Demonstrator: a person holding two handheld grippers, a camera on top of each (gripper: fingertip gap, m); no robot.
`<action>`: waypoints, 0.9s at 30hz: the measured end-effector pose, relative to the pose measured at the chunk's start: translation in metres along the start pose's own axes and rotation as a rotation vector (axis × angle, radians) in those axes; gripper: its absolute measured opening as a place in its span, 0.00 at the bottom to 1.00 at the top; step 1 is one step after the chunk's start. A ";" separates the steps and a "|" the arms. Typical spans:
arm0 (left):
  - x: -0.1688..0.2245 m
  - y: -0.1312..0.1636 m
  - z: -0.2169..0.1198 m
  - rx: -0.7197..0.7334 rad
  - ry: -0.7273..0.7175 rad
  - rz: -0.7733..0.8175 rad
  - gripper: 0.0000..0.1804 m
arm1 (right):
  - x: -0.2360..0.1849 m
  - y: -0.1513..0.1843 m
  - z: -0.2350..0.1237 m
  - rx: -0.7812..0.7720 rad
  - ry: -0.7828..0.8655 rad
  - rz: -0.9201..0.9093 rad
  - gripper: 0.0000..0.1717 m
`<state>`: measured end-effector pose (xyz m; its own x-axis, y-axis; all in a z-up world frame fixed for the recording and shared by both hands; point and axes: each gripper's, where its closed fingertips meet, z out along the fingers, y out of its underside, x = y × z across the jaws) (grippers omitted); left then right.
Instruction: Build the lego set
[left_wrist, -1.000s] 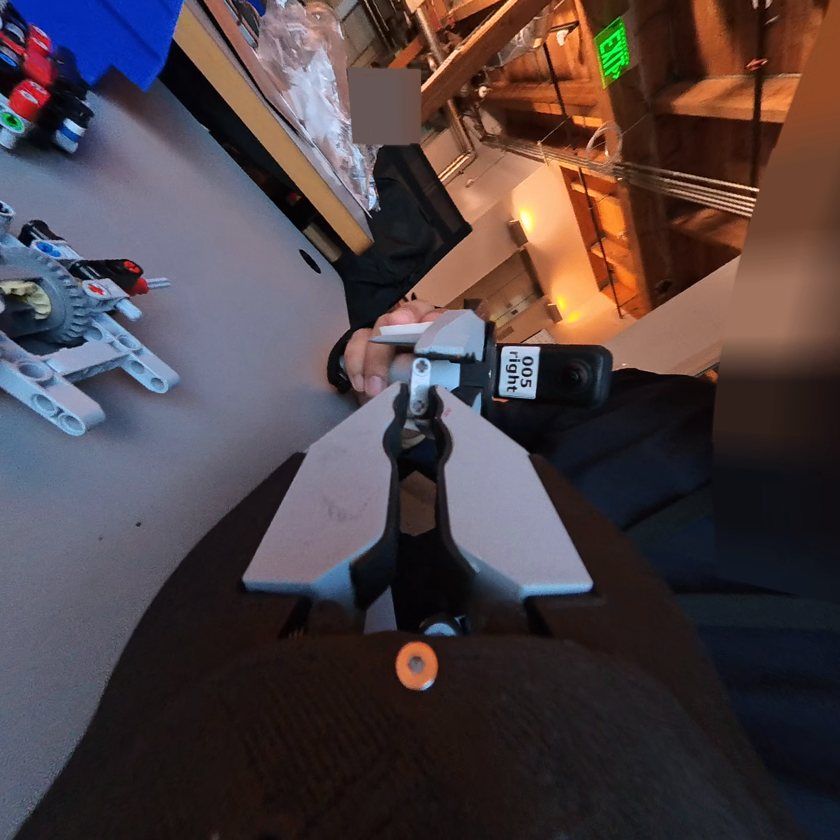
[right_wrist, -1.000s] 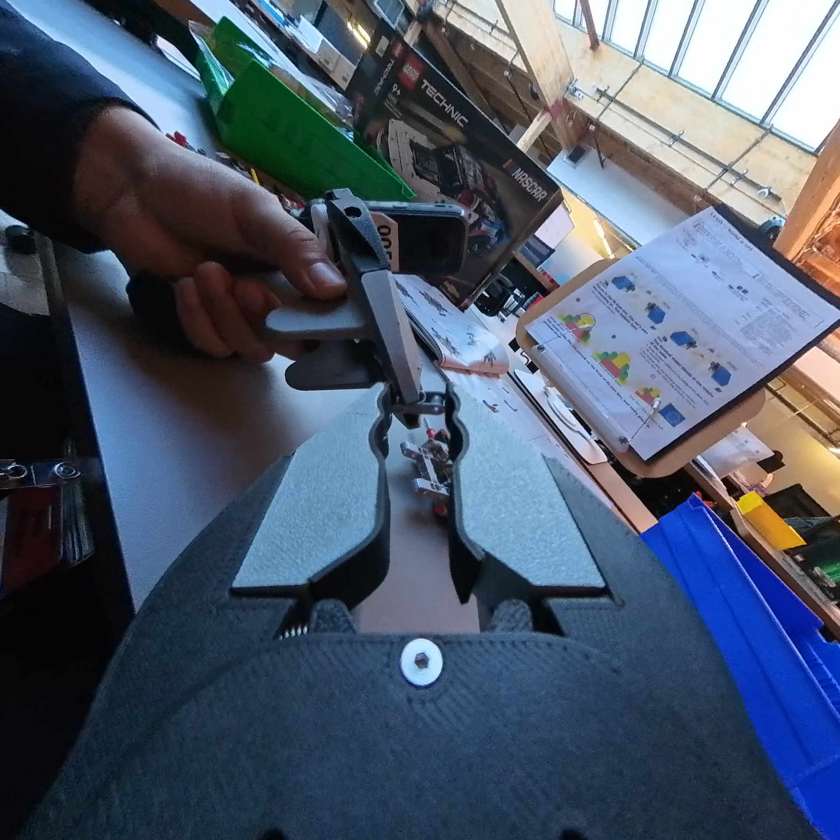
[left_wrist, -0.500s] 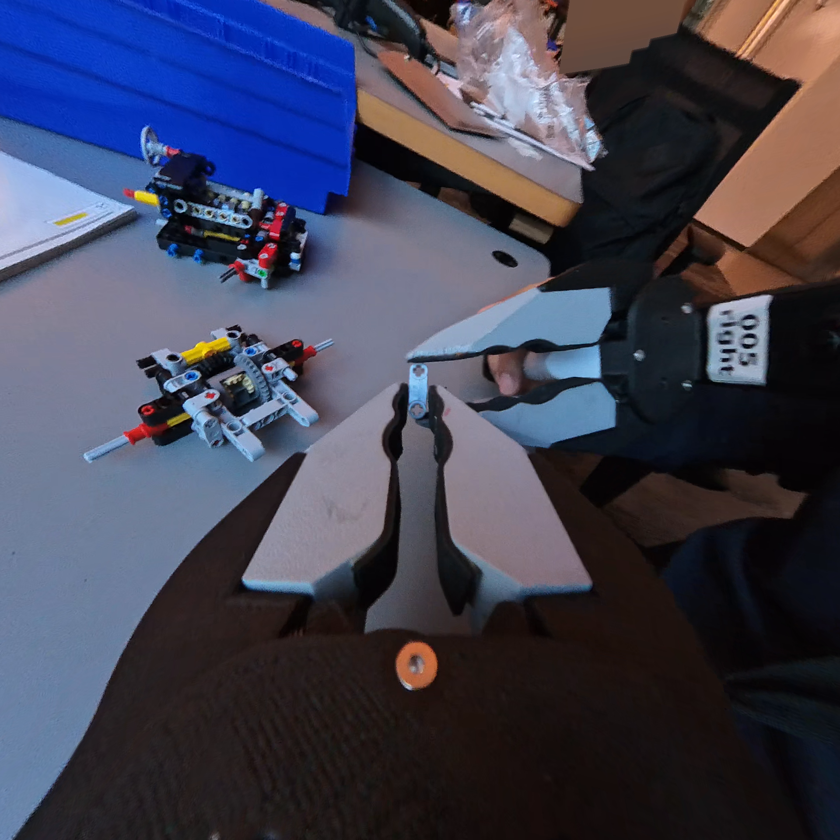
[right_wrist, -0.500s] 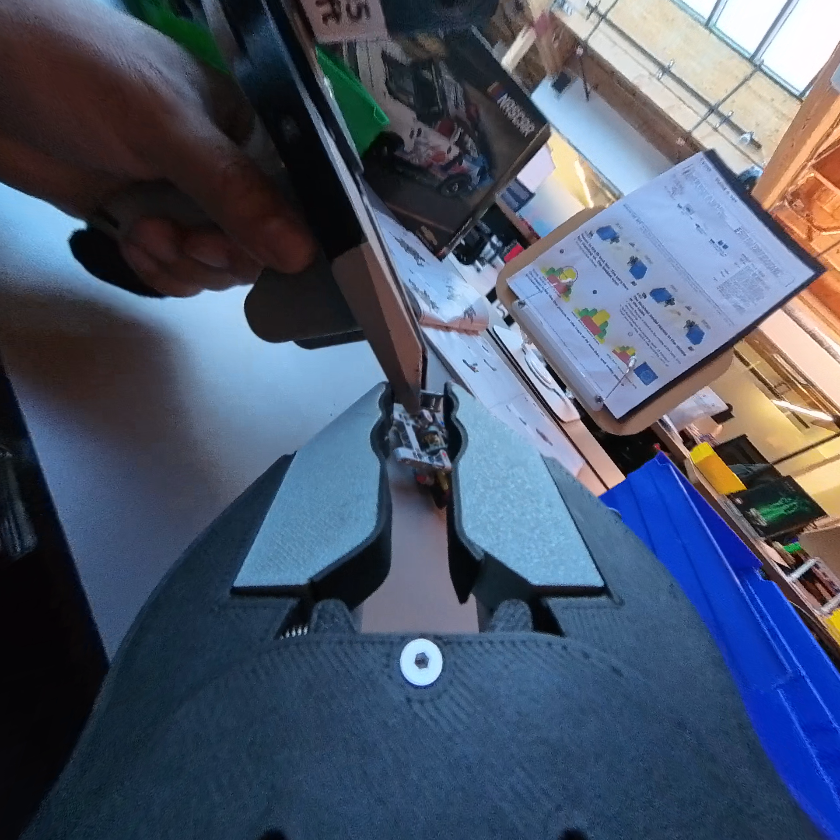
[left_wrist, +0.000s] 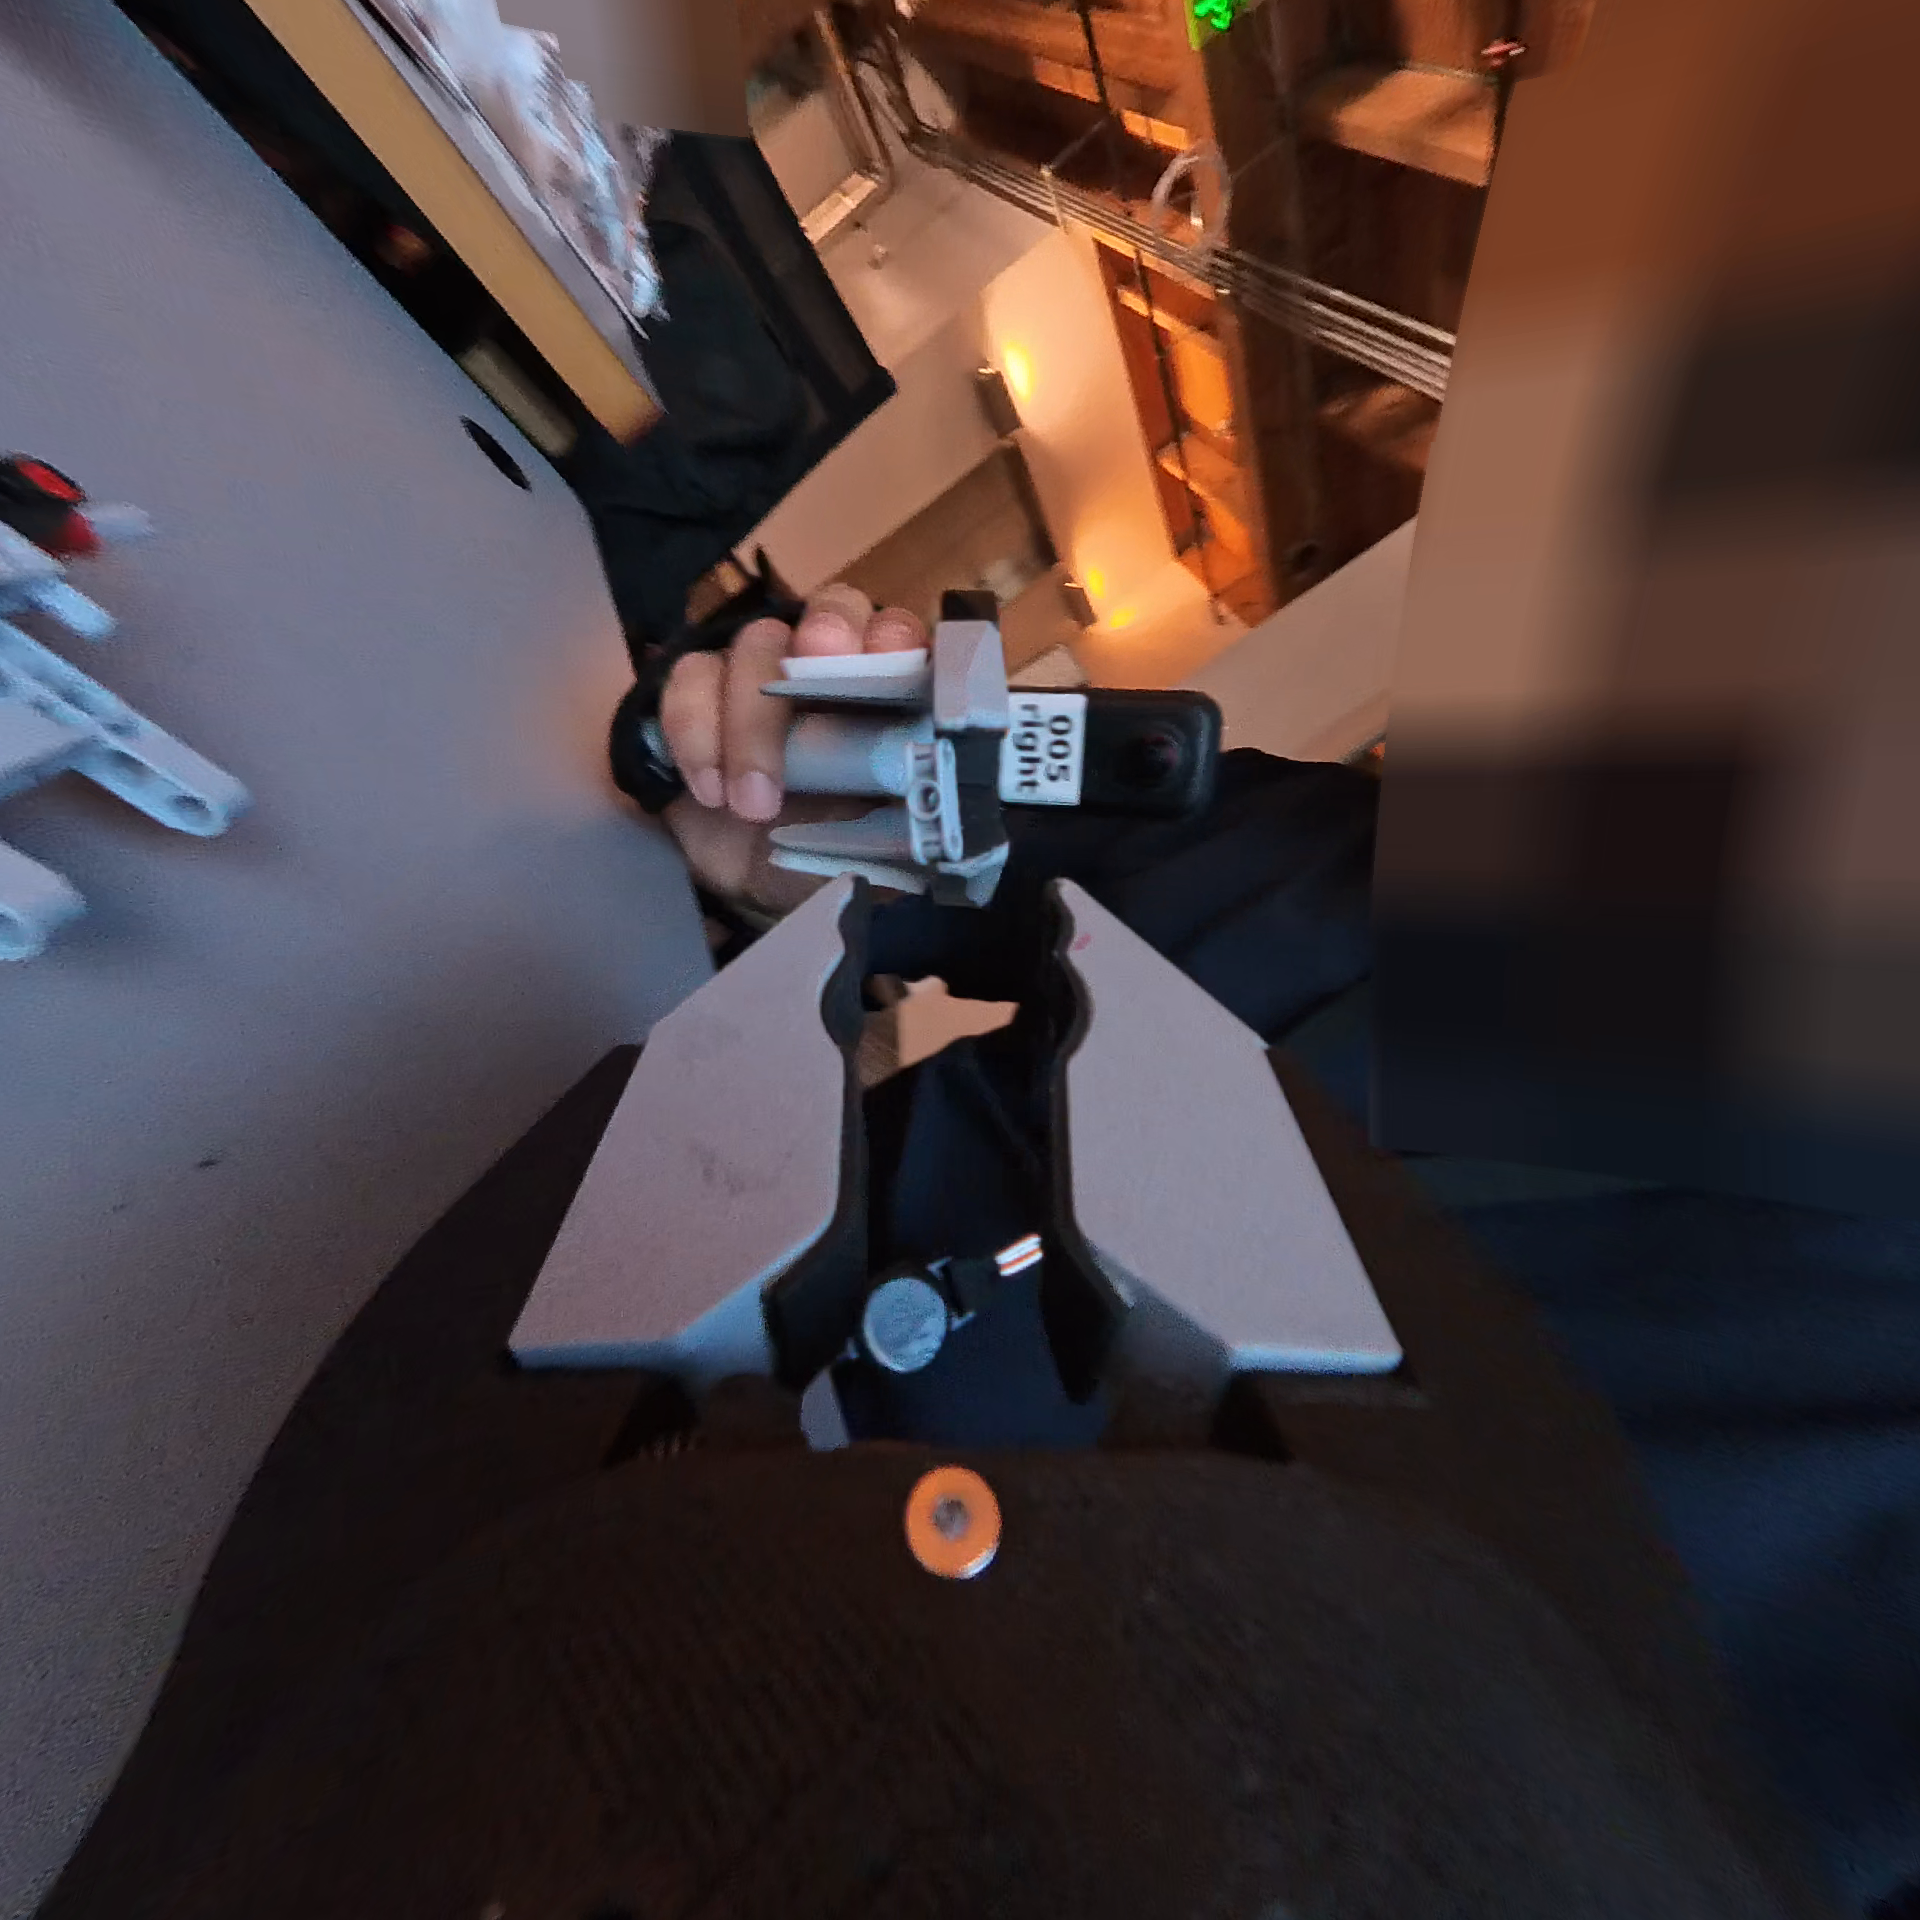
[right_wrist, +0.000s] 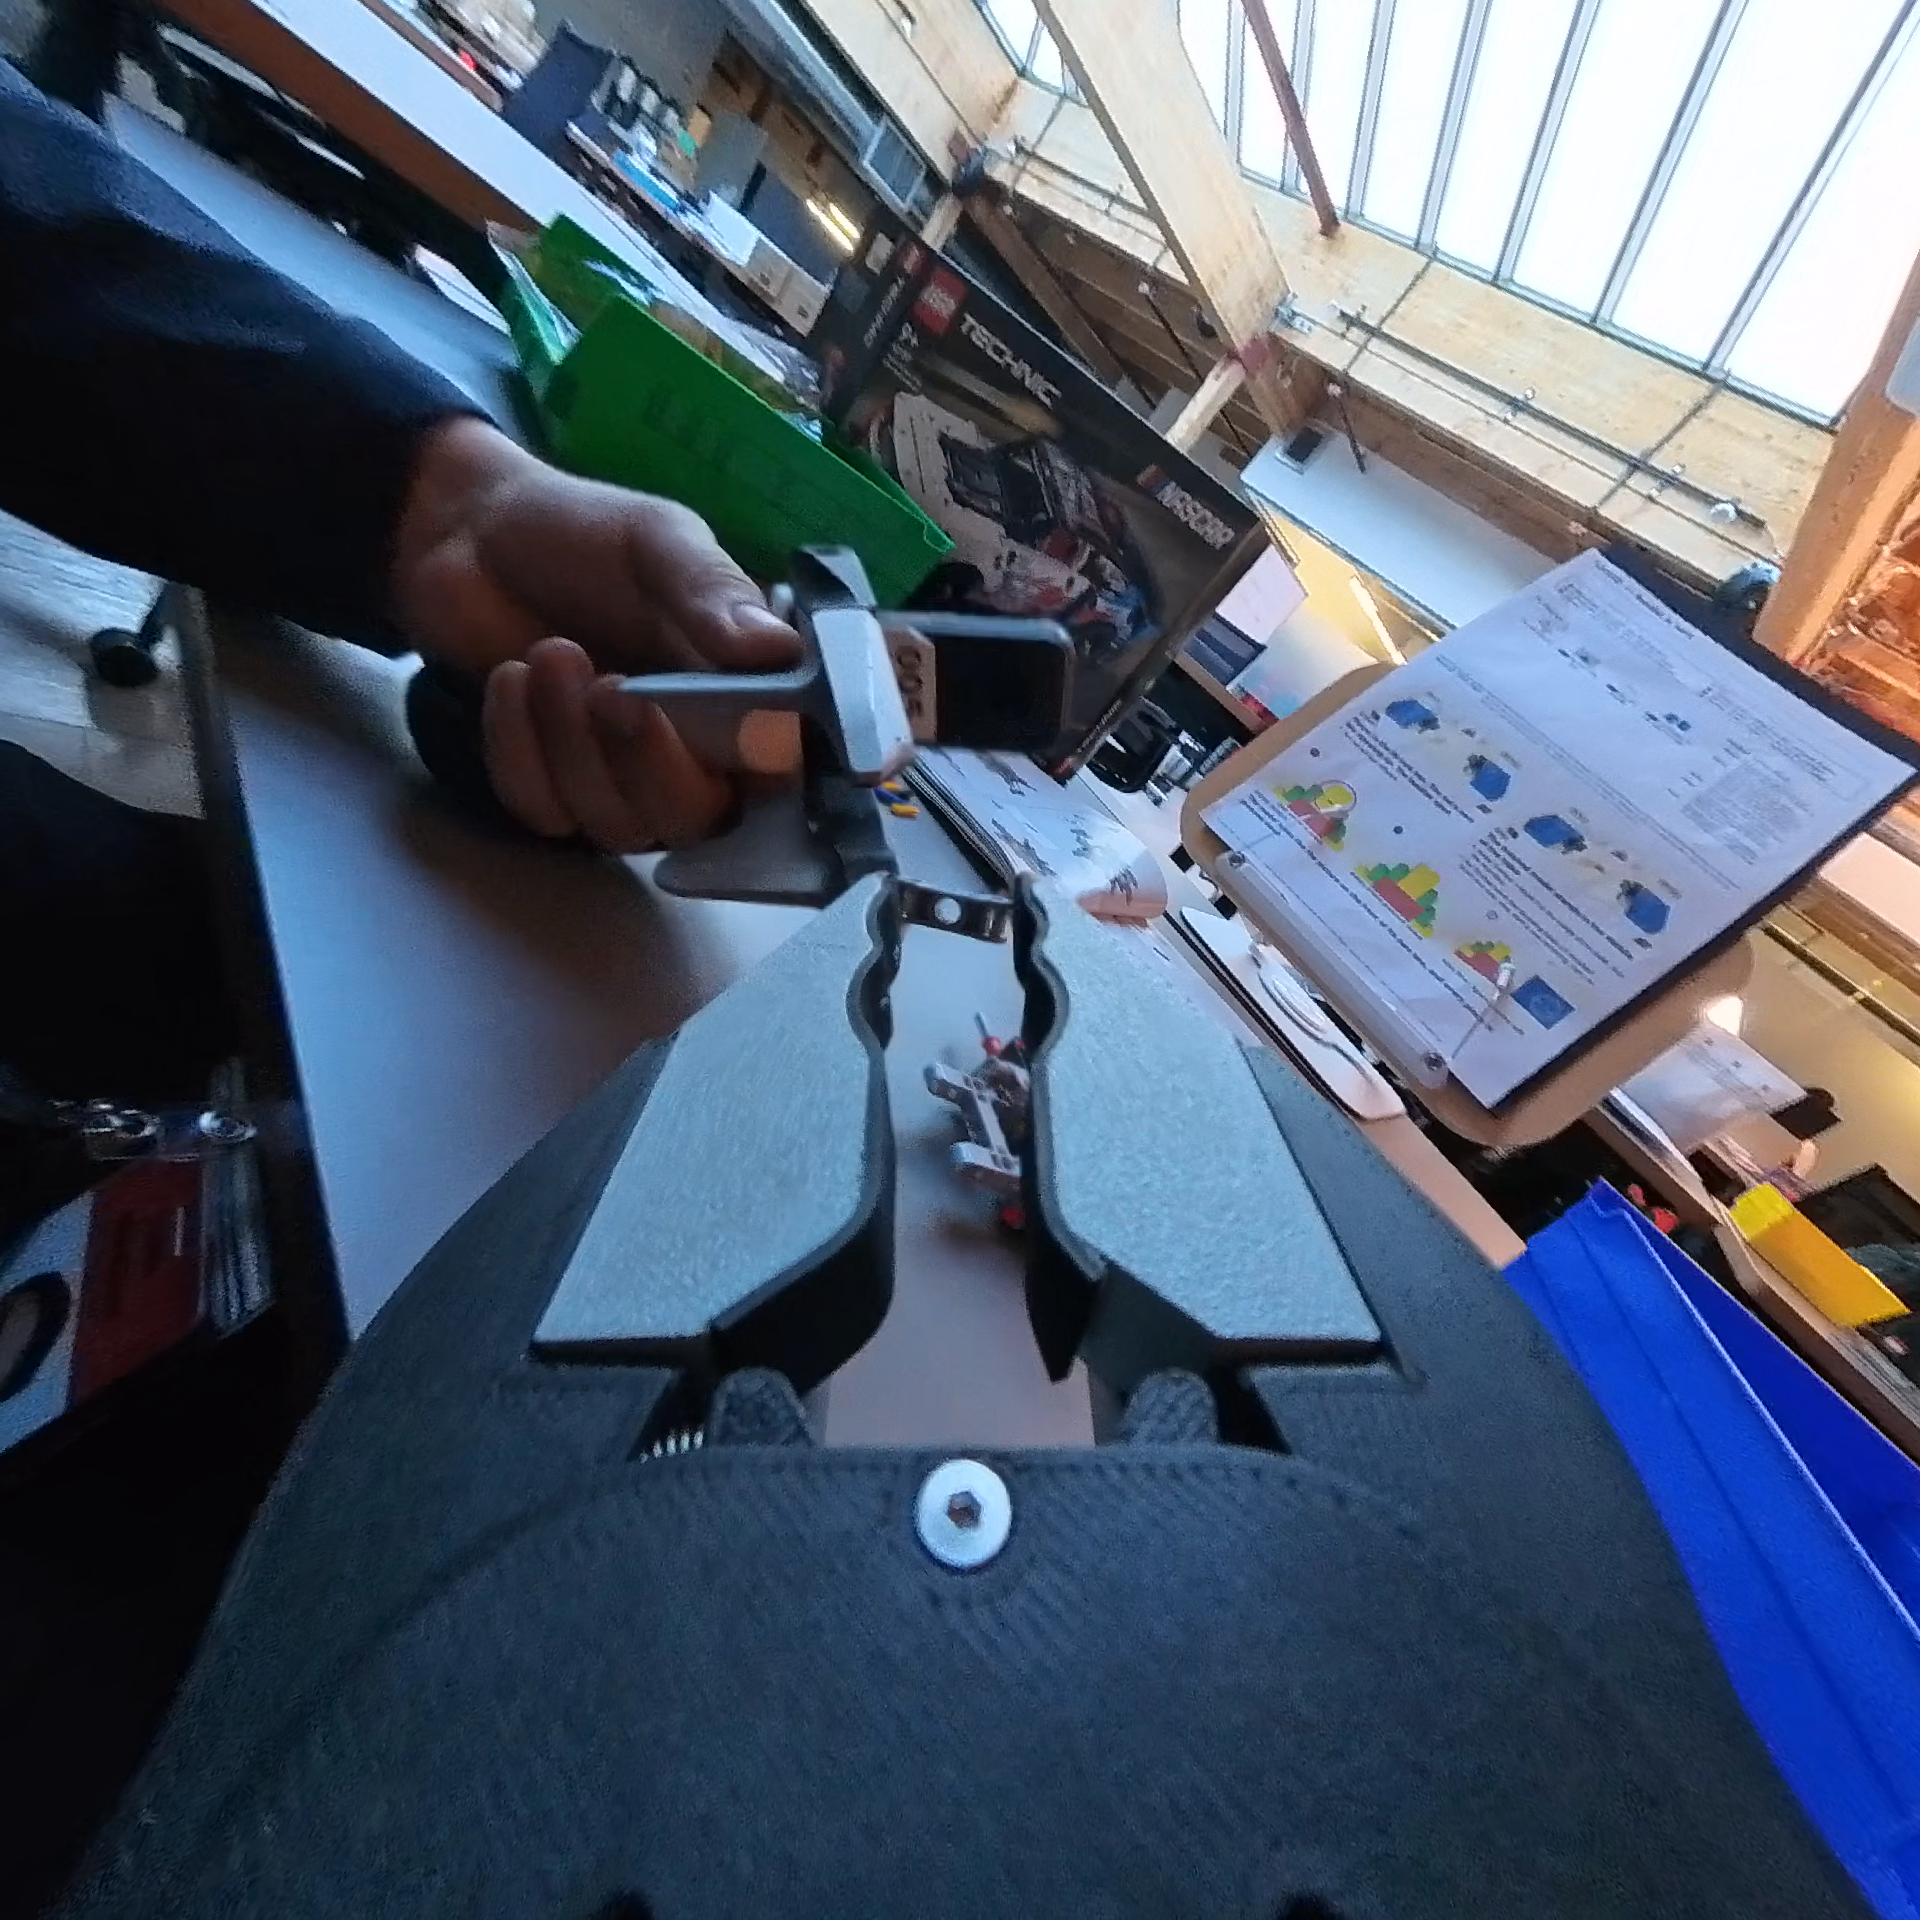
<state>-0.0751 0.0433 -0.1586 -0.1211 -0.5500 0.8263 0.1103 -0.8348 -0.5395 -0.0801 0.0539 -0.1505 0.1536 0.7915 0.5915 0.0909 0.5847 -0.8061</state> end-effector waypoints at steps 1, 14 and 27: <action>0.003 0.001 0.002 -0.004 0.038 -0.030 0.18 | -0.003 -0.003 0.000 0.015 -0.014 0.002 0.10; -0.018 -0.007 0.003 0.052 -0.164 0.011 0.03 | -0.006 0.015 0.008 -0.086 -0.012 -0.022 0.10; -0.042 -0.029 0.002 0.312 -0.536 0.233 0.03 | 0.011 0.035 0.011 -0.197 0.076 0.019 0.11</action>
<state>-0.0712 0.0909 -0.1770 0.4394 -0.5590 0.7032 0.3648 -0.6043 -0.7083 -0.0857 0.0852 -0.1723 0.2298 0.7824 0.5789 0.2767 0.5177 -0.8096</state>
